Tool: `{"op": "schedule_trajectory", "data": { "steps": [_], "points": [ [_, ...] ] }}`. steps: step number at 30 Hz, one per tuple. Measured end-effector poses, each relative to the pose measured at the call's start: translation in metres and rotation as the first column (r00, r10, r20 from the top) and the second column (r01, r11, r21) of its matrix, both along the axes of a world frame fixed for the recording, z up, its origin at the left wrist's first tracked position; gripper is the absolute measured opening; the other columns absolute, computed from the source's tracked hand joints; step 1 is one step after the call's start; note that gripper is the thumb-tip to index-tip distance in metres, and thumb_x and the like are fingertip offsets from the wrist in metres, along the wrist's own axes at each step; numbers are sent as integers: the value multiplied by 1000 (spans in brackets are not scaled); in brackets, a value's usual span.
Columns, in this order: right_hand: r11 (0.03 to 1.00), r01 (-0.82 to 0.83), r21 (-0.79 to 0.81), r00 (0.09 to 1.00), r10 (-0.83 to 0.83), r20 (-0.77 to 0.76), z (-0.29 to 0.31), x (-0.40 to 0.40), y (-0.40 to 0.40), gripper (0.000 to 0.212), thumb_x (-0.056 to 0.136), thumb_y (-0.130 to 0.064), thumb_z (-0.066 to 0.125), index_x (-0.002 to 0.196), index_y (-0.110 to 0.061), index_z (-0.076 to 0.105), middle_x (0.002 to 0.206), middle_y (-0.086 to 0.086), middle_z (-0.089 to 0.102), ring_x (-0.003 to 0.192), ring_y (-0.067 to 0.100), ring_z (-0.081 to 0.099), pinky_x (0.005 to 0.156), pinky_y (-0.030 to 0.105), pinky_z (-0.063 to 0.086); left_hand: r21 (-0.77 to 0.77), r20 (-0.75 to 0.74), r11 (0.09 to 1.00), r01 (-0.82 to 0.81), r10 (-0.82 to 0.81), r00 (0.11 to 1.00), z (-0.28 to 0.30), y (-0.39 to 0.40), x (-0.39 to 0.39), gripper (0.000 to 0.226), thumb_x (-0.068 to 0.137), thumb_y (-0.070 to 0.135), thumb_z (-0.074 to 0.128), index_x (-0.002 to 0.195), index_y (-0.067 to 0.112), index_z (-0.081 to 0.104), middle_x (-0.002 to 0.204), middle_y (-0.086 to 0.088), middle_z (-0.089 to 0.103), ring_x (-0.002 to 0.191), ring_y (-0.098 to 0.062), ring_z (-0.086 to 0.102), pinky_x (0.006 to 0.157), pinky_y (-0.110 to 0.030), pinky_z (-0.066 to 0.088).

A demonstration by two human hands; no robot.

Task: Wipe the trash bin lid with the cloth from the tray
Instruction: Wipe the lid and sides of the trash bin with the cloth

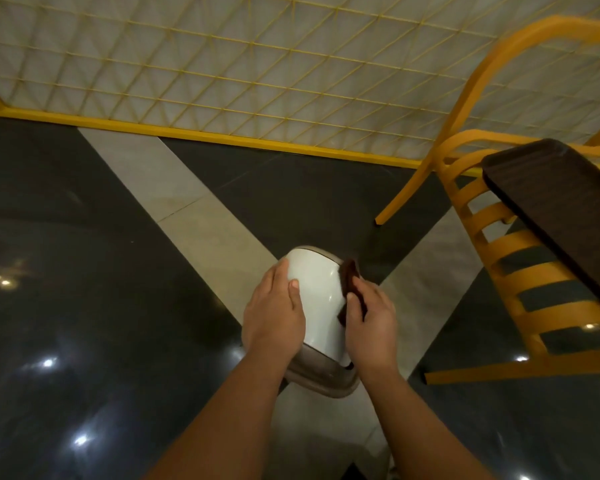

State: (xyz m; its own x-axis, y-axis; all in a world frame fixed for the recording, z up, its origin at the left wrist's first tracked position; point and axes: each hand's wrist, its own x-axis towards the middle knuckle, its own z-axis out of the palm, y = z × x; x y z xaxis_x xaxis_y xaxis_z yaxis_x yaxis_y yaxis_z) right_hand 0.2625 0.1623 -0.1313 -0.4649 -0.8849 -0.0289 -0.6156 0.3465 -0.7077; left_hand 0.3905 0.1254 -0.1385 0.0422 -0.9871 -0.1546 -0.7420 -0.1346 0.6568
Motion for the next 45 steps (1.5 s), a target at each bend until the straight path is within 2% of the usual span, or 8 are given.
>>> {"op": "schedule_trajectory", "data": {
  "steps": [6,14,19,25,28,35,42,45],
  "points": [
    [964,-210,-161,978,210,-15,-1,44,54,33,94,-36,47,124,-30,60,124,-21,50,115,-7,40,103,16,28,3,-11,997,-76,76,997,2,0,-6,47,99,39,20,146,35,19,150,8,31,133,-15,34,103,-35,34],
    [953,302,5,939,-299,169,-35,19,66,30,96,-15,51,125,-20,59,124,2,57,115,17,51,101,31,39,-12,8,998,-68,68,998,2,3,-8,48,99,41,19,145,32,20,148,5,34,131,-16,36,102,-35,39],
    [964,127,-234,992,-117,54,-28,73,91,40,90,-20,50,129,-18,58,131,-14,43,121,9,40,99,30,34,-29,30,996,-84,85,996,3,1,-10,47,99,40,19,145,33,22,148,6,34,130,-16,38,101,-36,41],
    [964,267,7,963,-267,-47,-62,0,95,44,75,15,64,115,-3,66,112,21,61,101,38,59,93,36,38,12,-14,1000,27,-27,1000,2,-7,-2,48,99,43,20,146,31,21,147,4,36,130,-17,37,105,-36,36],
    [986,166,13,985,-165,-52,-63,-6,100,46,75,16,67,117,-2,65,109,15,61,99,27,57,93,35,39,-22,33,997,72,-71,997,6,-13,-3,52,97,46,17,147,32,13,151,3,30,137,-18,28,113,-41,23],
    [955,292,47,949,-295,109,-62,14,104,42,86,3,62,127,-4,58,120,16,55,113,29,51,98,28,30,159,-8,943,-292,297,955,26,19,-12,65,95,52,31,148,29,2,157,-1,7,144,-23,9,114,-49,9],
    [997,-47,-62,996,42,-82,-65,23,118,41,77,-18,62,117,-13,67,110,4,63,97,13,54,89,18,39,120,-208,984,-134,157,966,-1,19,-7,67,93,47,42,147,33,6,155,6,2,142,-23,9,109,-49,32],
    [981,-190,-29,955,178,-239,-64,-15,100,45,73,1,68,117,-12,66,112,10,64,102,18,54,92,23,42,88,-199,996,-18,36,979,-2,11,1,66,93,43,45,147,29,10,153,2,9,139,-22,17,110,-42,33]
  ]
}}
